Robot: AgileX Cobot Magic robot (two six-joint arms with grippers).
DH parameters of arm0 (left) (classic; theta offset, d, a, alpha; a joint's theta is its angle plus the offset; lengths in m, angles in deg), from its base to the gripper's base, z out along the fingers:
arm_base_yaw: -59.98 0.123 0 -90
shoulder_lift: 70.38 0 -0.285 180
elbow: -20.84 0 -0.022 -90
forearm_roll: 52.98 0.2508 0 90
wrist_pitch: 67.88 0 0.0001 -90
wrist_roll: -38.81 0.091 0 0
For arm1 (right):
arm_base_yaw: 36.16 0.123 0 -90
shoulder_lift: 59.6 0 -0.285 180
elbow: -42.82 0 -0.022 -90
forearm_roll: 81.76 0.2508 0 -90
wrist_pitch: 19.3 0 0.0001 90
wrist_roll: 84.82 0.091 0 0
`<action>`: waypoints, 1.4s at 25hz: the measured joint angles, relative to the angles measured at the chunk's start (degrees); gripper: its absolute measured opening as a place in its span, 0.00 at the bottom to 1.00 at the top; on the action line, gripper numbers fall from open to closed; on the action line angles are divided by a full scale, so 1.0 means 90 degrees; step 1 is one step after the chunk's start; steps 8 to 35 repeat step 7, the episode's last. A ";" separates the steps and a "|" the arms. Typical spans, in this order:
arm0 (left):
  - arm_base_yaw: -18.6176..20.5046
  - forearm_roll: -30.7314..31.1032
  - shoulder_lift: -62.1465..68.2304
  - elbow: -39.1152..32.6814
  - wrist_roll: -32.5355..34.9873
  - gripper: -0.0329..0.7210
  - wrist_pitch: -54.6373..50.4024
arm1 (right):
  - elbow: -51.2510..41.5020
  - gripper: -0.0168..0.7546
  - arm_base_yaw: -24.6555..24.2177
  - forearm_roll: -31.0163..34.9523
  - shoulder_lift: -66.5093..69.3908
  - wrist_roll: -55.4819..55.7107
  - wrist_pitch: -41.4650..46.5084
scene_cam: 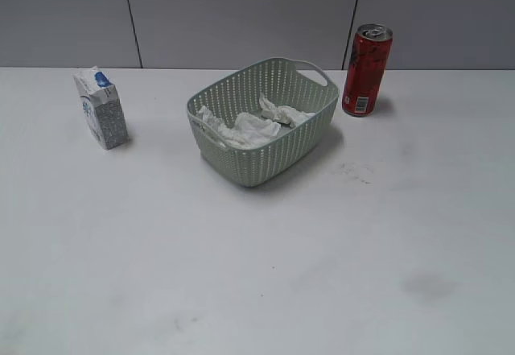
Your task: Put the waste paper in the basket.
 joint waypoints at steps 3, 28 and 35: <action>0.0000 0.0000 0.0000 0.0000 0.0000 0.49 0.0000 | 0.0000 0.79 0.0000 -0.0007 -0.0343 0.0000 0.0029; -0.0005 0.0005 0.0000 0.0000 0.0000 0.44 0.0000 | 0.0000 0.79 0.0000 -0.0024 -0.0375 0.0000 0.0037; -0.0005 0.0005 0.0000 0.0000 0.0000 0.44 0.0000 | 0.0000 0.79 0.0000 -0.0024 -0.0375 0.0000 0.0037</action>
